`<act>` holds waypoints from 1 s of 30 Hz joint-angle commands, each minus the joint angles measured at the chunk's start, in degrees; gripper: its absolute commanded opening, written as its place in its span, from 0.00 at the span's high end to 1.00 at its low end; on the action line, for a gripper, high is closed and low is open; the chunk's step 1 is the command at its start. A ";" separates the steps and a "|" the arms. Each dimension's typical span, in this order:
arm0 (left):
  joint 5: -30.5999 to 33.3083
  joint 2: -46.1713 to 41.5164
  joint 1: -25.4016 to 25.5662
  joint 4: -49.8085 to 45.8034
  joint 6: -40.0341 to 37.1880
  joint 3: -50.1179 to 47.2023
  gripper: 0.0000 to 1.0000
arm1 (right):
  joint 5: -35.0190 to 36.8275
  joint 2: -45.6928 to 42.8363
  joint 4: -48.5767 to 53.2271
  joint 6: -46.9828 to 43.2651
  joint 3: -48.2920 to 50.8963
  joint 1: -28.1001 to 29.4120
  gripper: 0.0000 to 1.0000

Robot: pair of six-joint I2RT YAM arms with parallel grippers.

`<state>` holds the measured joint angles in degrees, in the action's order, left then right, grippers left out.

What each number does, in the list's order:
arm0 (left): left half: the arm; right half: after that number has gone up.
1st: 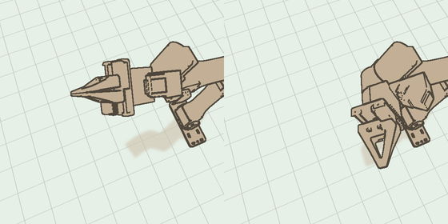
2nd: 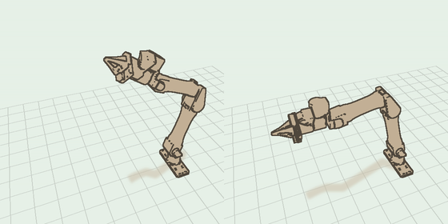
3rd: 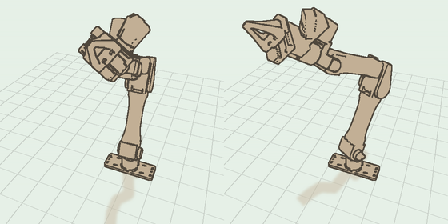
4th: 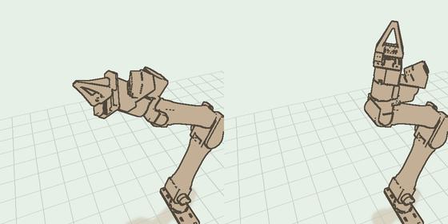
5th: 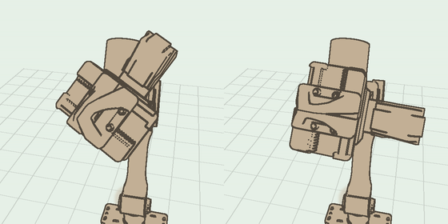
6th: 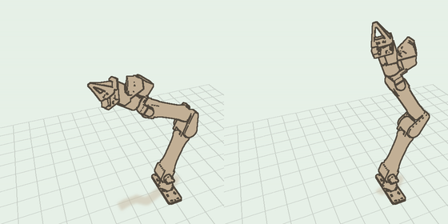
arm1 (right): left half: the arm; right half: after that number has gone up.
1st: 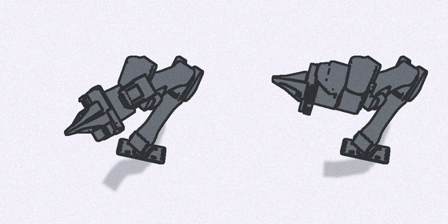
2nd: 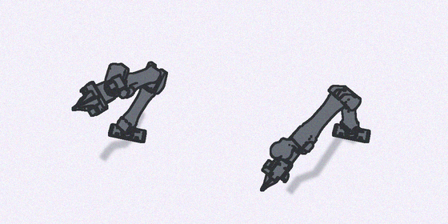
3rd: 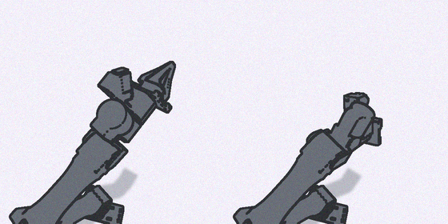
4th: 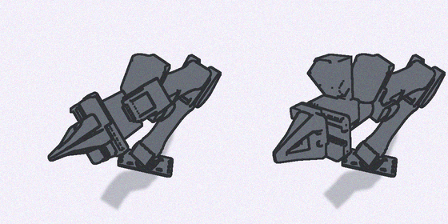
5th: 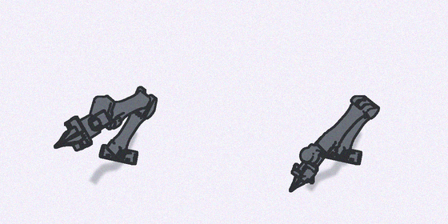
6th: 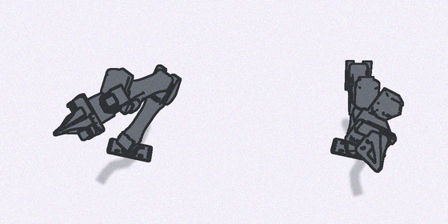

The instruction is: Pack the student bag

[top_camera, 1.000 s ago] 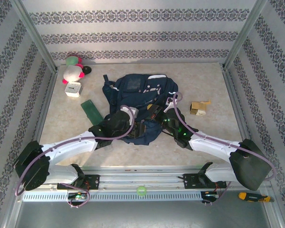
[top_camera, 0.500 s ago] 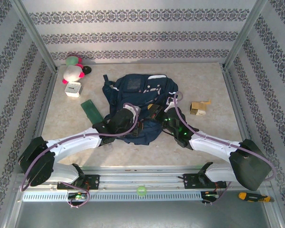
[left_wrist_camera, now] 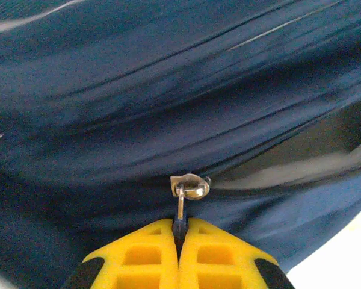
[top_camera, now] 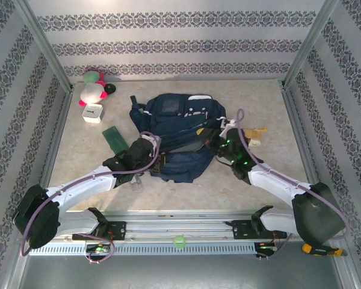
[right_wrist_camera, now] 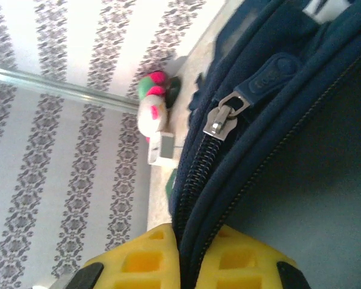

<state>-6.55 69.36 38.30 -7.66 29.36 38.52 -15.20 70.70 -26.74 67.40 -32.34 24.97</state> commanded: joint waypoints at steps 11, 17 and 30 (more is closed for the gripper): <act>-12.99 0.62 -1.39 8.31 -8.89 -0.35 1.00 | -5.79 -11.97 37.69 -39.70 -9.73 -6.68 0.35; -16.40 -0.68 -1.38 10.89 -10.13 -0.88 1.00 | 1.10 -16.99 40.13 -72.97 -11.05 7.51 0.30; -19.26 -3.71 -1.38 16.57 -10.35 -3.75 1.00 | -14.93 7.40 37.04 -103.00 -20.11 11.24 0.31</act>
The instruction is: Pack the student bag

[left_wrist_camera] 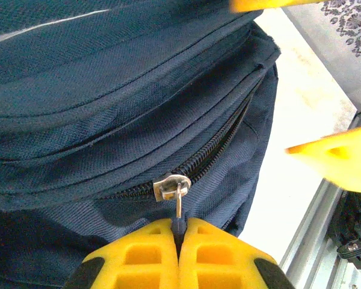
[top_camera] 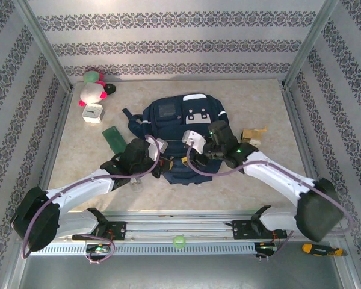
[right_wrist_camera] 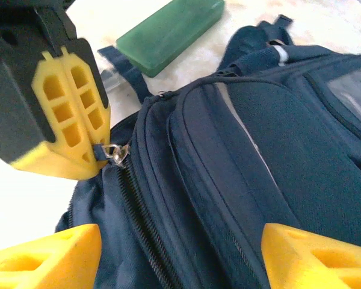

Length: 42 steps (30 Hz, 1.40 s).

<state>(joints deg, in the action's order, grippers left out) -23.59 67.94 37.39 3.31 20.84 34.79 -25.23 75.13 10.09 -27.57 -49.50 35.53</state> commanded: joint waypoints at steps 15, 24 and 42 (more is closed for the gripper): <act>12.42 0.15 -10.83 -7.69 1.99 1.75 0.99 | -20.21 1.87 6.24 -16.94 -7.98 -7.24 1.00; 13.30 15.04 -21.70 -4.78 -1.74 11.89 0.99 | -32.13 -1.36 10.68 -21.03 -10.61 -12.07 1.00; 14.79 6.76 -25.02 -16.70 10.33 14.77 0.36 | -26.14 8.66 0.71 -14.62 -15.70 -15.79 0.96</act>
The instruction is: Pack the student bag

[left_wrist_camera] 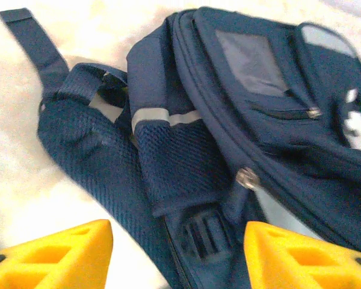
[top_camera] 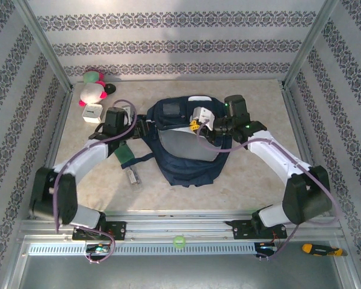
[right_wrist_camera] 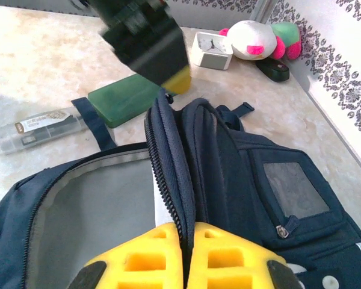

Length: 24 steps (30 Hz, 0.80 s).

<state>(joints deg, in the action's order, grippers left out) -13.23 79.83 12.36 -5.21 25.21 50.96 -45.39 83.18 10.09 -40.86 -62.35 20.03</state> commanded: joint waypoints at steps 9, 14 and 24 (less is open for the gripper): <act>7.97 -9.91 -0.50 -25.26 14.11 -0.88 0.26 | 13.00 -10.33 -0.33 26.45 2.99 8.68 0.35; 8.01 -8.16 -0.56 -25.22 16.52 -1.36 0.25 | 21.74 -14.82 -9.34 53.59 11.21 10.51 0.32; 22.72 10.11 -0.50 -38.56 19.26 11.87 0.07 | 30.82 -11.21 -2.76 58.21 3.50 9.78 0.29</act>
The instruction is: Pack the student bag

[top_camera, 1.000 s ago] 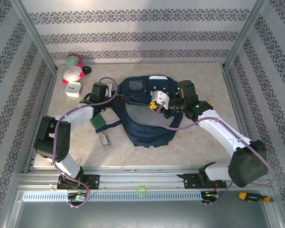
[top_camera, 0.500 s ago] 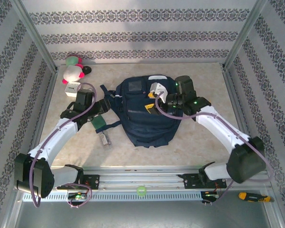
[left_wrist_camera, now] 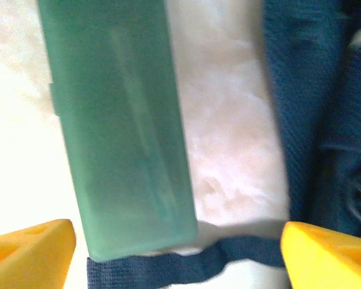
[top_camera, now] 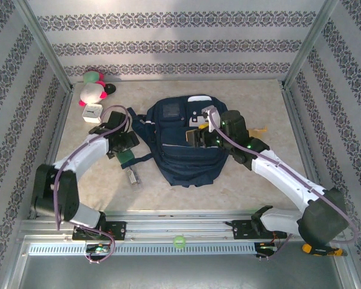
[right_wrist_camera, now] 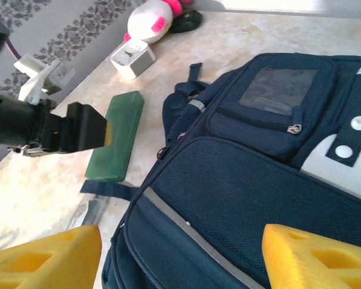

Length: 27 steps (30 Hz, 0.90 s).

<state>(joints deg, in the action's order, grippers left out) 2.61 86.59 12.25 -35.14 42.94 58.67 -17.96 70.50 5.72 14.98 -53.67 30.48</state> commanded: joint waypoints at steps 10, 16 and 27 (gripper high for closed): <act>9.26 10.76 -0.71 -7.52 1.18 6.81 0.01 | 1.64 4.38 0.94 1.37 -3.57 -0.52 0.27; 7.26 12.21 -1.18 -2.79 0.82 5.25 0.01 | -0.26 5.82 -0.98 1.33 -4.52 0.00 0.27; 6.47 18.14 -1.82 -0.99 0.20 5.42 0.04 | -0.60 8.63 -1.23 -0.66 -6.22 1.25 0.27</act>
<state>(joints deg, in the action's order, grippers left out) 8.80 103.96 11.40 -37.10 43.77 64.05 -17.85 78.76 5.67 15.73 -58.15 31.03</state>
